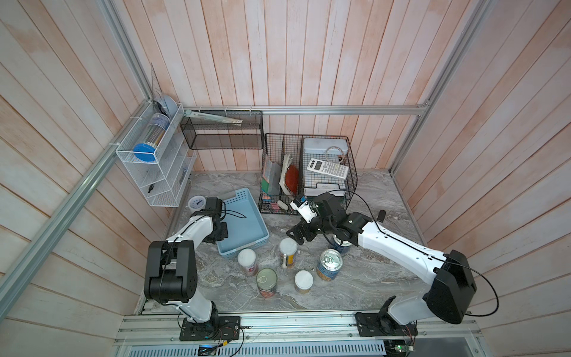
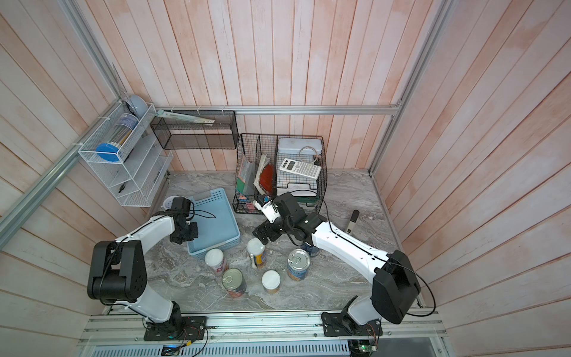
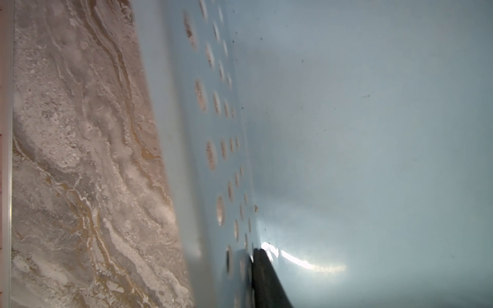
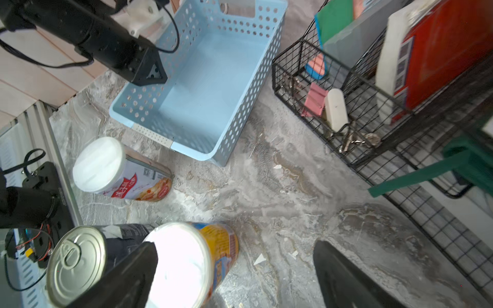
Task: Put the canned food in the basket
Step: Adjust the basket at the center of the board, then pick up the canned food from the center of the board.
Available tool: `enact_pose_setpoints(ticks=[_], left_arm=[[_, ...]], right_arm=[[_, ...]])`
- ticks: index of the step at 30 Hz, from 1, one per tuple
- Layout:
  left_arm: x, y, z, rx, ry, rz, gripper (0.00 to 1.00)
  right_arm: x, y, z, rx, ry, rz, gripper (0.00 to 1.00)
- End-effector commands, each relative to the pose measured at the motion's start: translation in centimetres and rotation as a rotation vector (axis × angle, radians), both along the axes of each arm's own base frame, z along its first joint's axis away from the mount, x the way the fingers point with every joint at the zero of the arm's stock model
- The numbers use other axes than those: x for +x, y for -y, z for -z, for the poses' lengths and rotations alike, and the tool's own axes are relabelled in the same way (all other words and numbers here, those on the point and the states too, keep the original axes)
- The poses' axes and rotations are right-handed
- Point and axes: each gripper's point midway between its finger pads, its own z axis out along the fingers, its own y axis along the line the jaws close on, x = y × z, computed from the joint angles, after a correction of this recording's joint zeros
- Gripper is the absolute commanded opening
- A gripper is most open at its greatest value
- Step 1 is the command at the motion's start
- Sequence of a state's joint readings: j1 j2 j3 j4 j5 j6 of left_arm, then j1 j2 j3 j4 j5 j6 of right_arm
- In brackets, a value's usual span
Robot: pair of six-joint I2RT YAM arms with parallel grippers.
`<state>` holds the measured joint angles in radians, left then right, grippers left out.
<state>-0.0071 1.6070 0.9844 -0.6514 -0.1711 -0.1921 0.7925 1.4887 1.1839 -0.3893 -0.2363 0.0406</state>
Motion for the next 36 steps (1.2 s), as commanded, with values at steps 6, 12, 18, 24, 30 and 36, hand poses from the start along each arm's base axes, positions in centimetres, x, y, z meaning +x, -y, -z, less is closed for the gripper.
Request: enact_pose_setpoints(ticks=[6,12,18,24,30,36], left_arm=[[-0.9,0.6,-1.1,0.035,0.005,0.054,0.13],[-0.9,0.9,-0.1,0.043,-0.035,0.088,0.17],[-1.0,-0.3,0.4,0.109,-0.061,0.059,0.67],[-0.8,-1.4,-0.8,0.165,-0.010,0.000,0.80],[-0.6,-1.8,-2.9,0.173,0.069,-0.031,0.82],[-0.5,-2.2,-3.9,0.176,0.112,-0.056,0.82]], right_arm=[[-2.2,-1.1,1.1,-0.134,-0.042,-0.076,0.98],[-2.9,-2.0,2.0,-0.188,-0.080,-0.094,0.98],[-3.3,-2.0,3.3,-0.246,-0.104,-0.090,0.98],[-3.2,-1.9,3.9,-0.270,-0.103,-0.075,0.98],[-3.6,-2.7,5.1,-0.293,-0.132,-0.090,0.98],[-4.6,-3.1,6.2,-0.320,-0.164,-0.099,0.98]])
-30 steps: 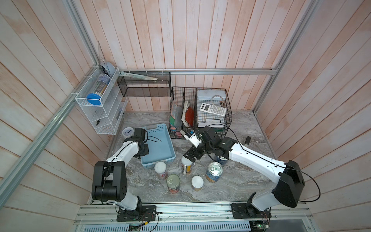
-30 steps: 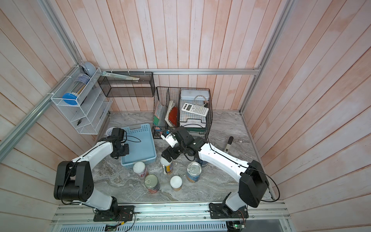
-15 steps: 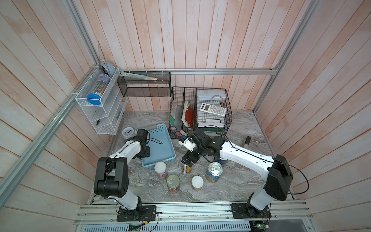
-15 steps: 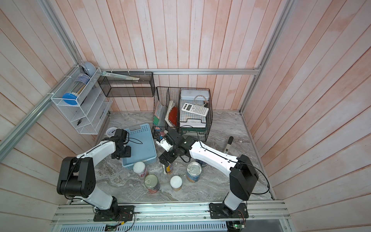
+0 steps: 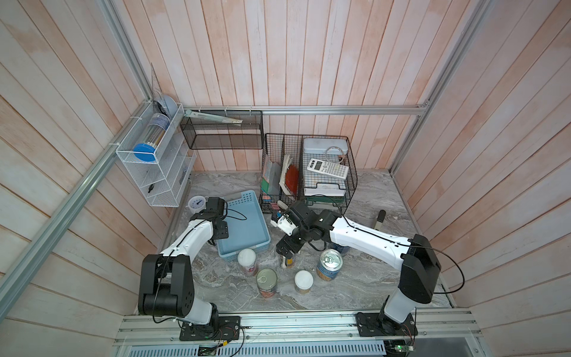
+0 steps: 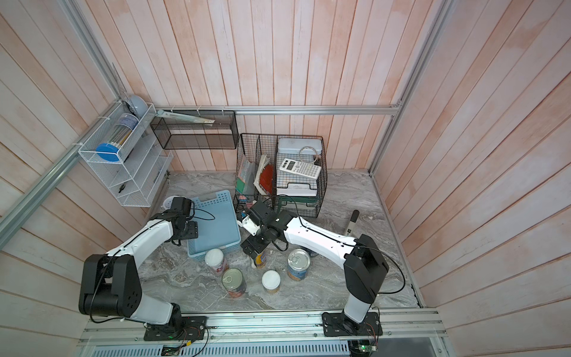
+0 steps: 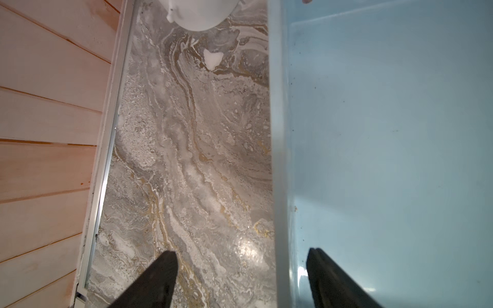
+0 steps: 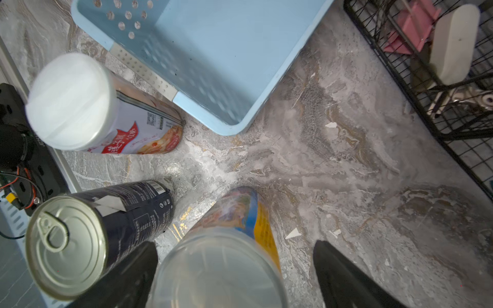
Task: Put the canned food in the basket
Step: Pick up the canned food from the center of the board.
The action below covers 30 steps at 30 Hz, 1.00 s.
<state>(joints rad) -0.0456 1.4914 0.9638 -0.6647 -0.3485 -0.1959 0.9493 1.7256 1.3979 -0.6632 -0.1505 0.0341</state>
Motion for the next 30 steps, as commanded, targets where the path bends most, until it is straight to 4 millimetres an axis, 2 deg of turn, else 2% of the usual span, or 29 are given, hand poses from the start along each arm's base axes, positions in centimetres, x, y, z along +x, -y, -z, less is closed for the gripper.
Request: enact_pose_setpoints(ticks=[1,12,16,20,24,30], left_arm=[[0.0,-0.6,-0.4,0.012,0.033,-0.034,0.82],[0.3,-0.8,-0.7,-0.003,0.058,-0.041,0.82],[0.3,-0.9,-0.7,-0.008,0.058,-0.042,0.82],[0.3,-0.9,-0.9,-0.006,0.064,-0.045,0.82],[0.3,-1.1,-1.2,-0.001,0.074,-0.056,0.82],[0.3,-1.5,-1.7,-0.006,0.095,-0.079,0.82]], right_arm=[[-0.7,0.4,0.9,-0.058,-0.025,0.012,0.98],[-1.0,0.6,2.5,-0.139,-0.069,0.016,0.96],[-1.0,0.6,2.7,-0.178,-0.075,0.008,0.80],[-1.0,0.6,2.1,-0.171,-0.064,0.017,0.64],[-0.4,1.0,0.8,-0.170,-0.025,0.040,0.61],[1.5,1.2,-4.2,-0.160,0.092,0.070,0.61]])
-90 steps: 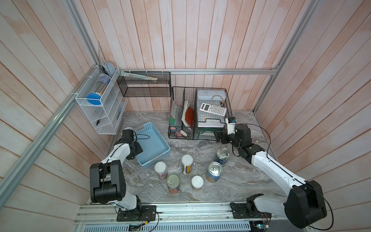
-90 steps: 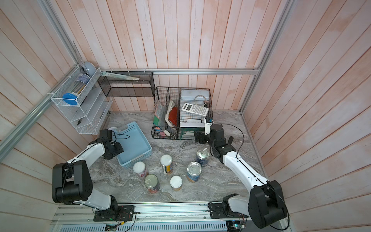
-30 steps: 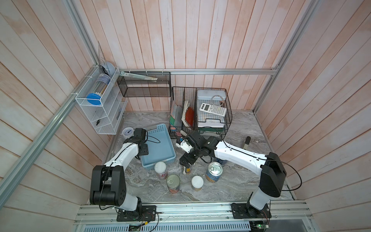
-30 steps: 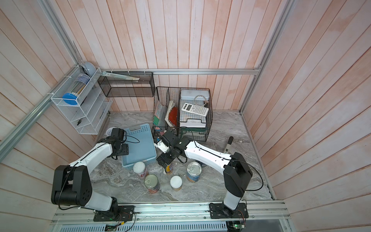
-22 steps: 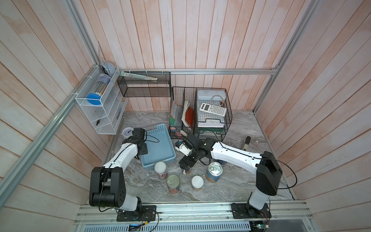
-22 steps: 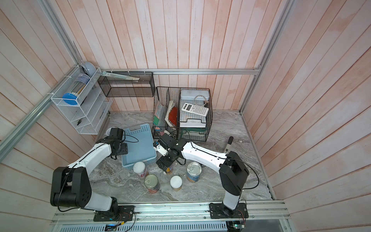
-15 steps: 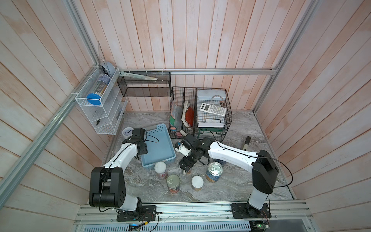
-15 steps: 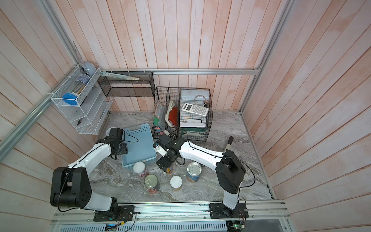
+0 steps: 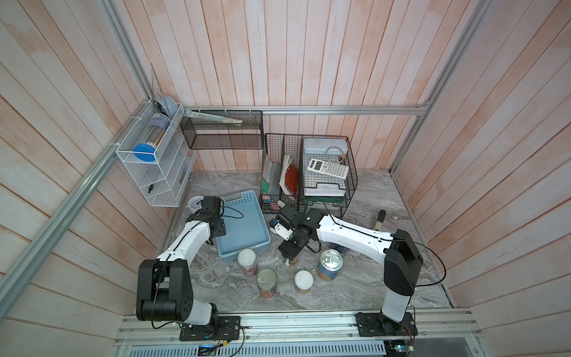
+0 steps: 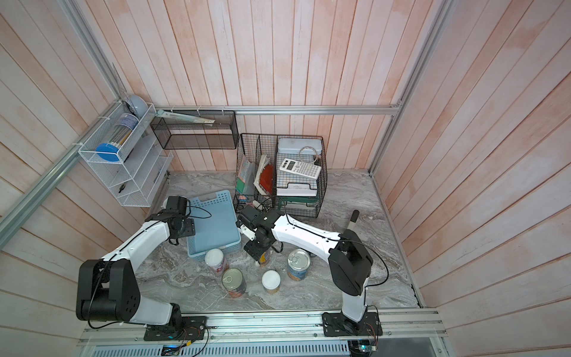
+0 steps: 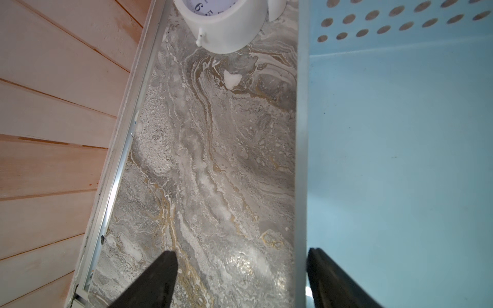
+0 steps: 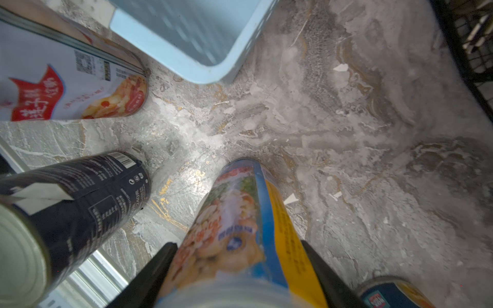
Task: Put the canned food in the basket
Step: Pick up the canned food from the center of the board, then place the canned food in the basket.
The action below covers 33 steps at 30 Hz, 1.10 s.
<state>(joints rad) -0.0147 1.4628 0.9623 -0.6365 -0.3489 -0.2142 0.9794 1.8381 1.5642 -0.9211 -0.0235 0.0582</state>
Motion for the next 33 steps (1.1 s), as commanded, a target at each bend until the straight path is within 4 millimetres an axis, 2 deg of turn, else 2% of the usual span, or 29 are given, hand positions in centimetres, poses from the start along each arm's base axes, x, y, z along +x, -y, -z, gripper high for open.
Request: enact_pose_setpoints(ticks=[1,6,11,15,19,25,27,33], left_arm=[[-0.2,-0.6,-0.6,-0.003,0.037,-0.035,0.82],[-0.1,-0.8,-1.0,-0.010,0.056,-0.047,0.82],[-0.1,-1.2,-1.2,-0.015,0.072,-0.063,0.82],[-0.2,-1.6,-1.3,-0.025,0.084,-0.082,0.82],[-0.1,-1.6,-1.3,-0.045,0.093,-0.089,0.82],[0.0,-1.4,-1.3,-0.059,0.097,-0.084,0.82],[0.0,-1.4,-1.2,-0.061,0.096,-0.084,0.82],[0.2,-1.2,-1.3,-0.071,0.102,-0.081,0.82]], right_arm=[[2.1,-0.8,-6.7,0.071,0.149,0.013,0.61],[4.8,-2.4,-11.5,0.097,0.275,0.001,0.61],[6.4,-6.8,-15.9,0.252,0.335,-0.047,0.61],[7.1,-9.8,-17.2,0.334,0.346,-0.087,0.61],[7.0,-12.2,-16.9,0.386,0.315,-0.129,0.61],[6.4,-14.4,-15.6,0.419,0.283,-0.175,0.61],[6.0,-15.0,-14.9,0.421,0.265,-0.193,0.61],[5.3,-16.3,-10.9,0.363,0.217,-0.234,0.62]])
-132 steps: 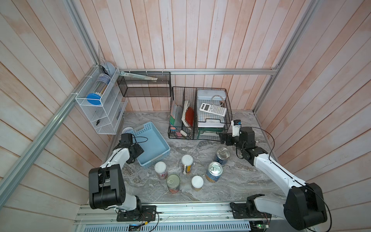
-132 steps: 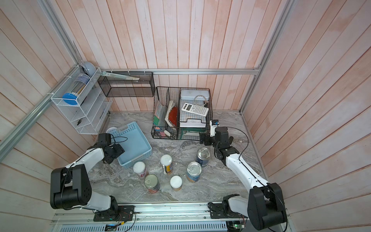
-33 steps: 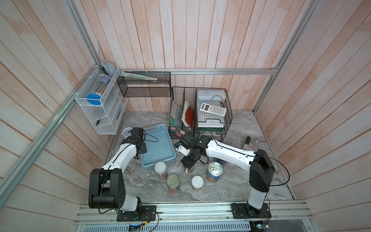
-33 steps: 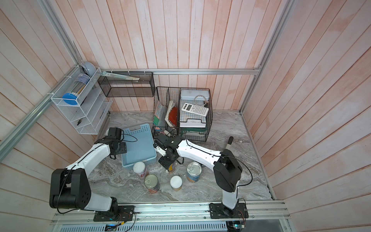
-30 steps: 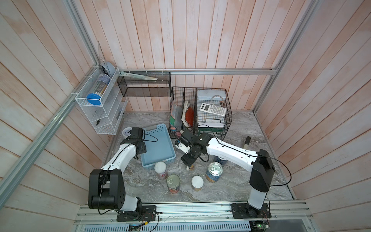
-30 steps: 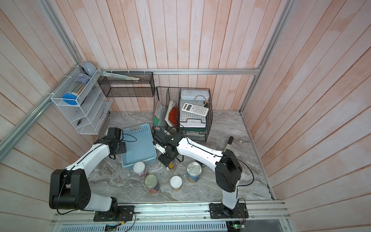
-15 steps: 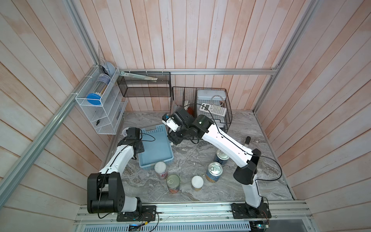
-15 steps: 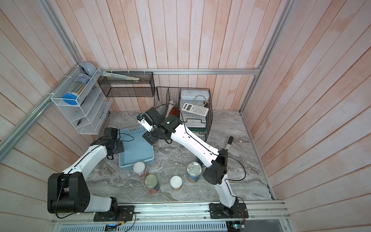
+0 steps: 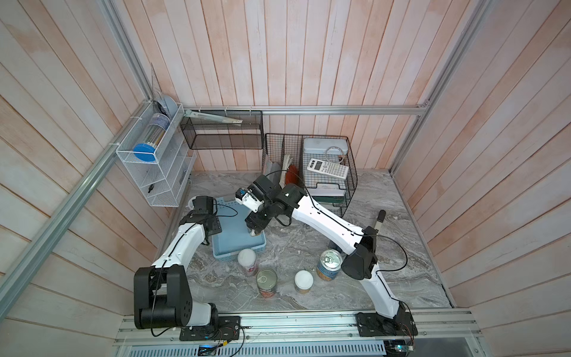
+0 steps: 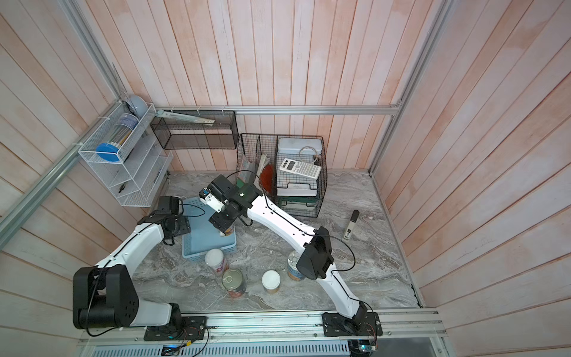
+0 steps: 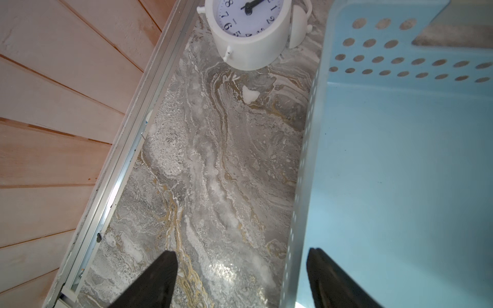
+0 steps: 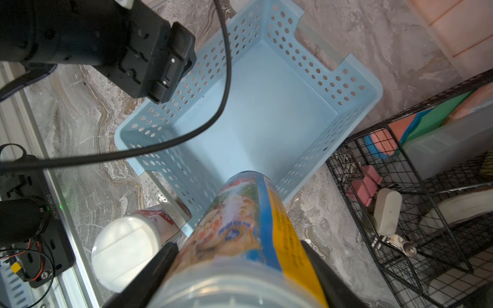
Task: Put the canned food in the basket
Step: Place the canned food in the basket.
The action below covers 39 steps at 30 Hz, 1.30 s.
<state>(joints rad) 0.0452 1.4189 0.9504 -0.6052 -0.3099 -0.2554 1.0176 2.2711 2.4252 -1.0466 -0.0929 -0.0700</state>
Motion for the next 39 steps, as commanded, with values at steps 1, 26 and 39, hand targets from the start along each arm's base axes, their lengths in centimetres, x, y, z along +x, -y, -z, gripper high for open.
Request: enact_pose_setpoints(ticks=[1,26,39], left_arm=[[0.0,0.1,-0.1,-0.018,0.025,-0.004,0.82],[-0.2,-0.6,-1.7,-0.016,0.085,-0.055,1.00],[-1.4,0.1,-10.5,-0.148,0.329,-0.110,1.00]], right_arm=[[-0.1,-2.5,-2.0,0.093,0.057,-0.056,0.62],[0.3,-1.6,6.5,-0.114,0.020,-0.043,0.81],[0.6,-1.0,3.3,-0.058,0.027,-0.007,0.91]])
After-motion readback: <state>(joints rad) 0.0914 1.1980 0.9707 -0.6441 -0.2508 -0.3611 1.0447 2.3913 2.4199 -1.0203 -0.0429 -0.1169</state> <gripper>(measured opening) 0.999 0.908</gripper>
